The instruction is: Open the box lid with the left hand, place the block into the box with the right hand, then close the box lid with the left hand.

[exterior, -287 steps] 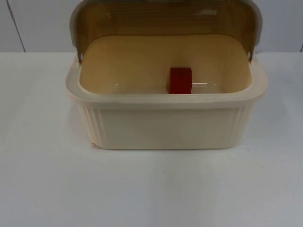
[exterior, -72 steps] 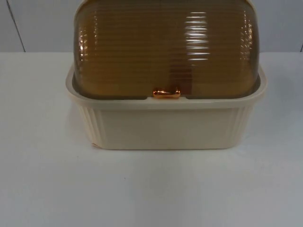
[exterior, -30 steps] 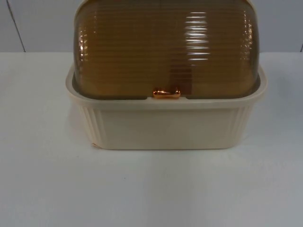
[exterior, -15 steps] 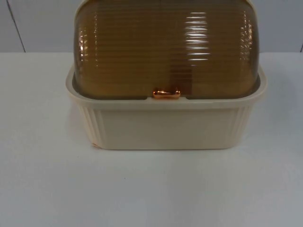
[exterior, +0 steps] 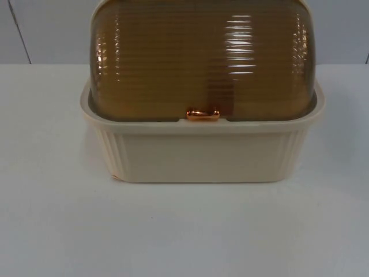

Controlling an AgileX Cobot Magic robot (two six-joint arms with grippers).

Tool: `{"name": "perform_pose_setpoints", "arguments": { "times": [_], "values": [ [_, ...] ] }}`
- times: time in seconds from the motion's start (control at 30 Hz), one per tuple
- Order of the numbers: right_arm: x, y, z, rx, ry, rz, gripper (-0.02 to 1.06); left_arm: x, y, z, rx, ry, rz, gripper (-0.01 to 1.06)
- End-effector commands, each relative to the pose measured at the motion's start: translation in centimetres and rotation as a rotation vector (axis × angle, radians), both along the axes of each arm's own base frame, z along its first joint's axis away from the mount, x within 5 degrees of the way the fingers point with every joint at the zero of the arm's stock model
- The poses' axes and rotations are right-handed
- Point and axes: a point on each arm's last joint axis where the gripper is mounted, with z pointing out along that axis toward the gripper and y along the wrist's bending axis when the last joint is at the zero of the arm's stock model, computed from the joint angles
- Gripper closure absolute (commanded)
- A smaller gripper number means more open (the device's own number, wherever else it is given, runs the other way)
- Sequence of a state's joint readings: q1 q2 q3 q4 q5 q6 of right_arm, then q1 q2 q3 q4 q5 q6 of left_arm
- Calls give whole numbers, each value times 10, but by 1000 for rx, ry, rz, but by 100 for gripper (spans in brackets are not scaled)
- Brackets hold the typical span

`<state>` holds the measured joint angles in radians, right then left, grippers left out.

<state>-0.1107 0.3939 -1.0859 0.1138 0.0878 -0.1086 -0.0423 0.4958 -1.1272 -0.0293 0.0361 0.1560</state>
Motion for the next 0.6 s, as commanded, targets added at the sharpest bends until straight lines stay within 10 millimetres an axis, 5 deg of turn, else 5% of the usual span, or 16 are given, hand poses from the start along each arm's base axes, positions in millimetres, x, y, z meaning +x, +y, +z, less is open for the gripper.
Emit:
{"name": "perform_pose_setpoints", "arguments": {
  "times": [0.0, 0.2, 0.27, 0.4, 0.57],
  "values": [
    [-23, 2, -1, -21, -60, -8, -1, -27, 1, 0, -22, -70, -24, 0],
    [-103, 11, -18, -58, -257, -26, -1, -110, 4, -18, -53, -199, -65, 0],
    [-107, 11, -20, -65, -261, -32, -1, -120, 5, -24, -46, -191, -63, 0],
    [-148, 17, -37, -132, -217, -76, -1, -151, 3, -47, 28, -151, 2, 0],
    [-156, 14, -43, -157, -52, -74, -1, -151, -9, -67, 53, 55, -22, 0]
  ]
}}
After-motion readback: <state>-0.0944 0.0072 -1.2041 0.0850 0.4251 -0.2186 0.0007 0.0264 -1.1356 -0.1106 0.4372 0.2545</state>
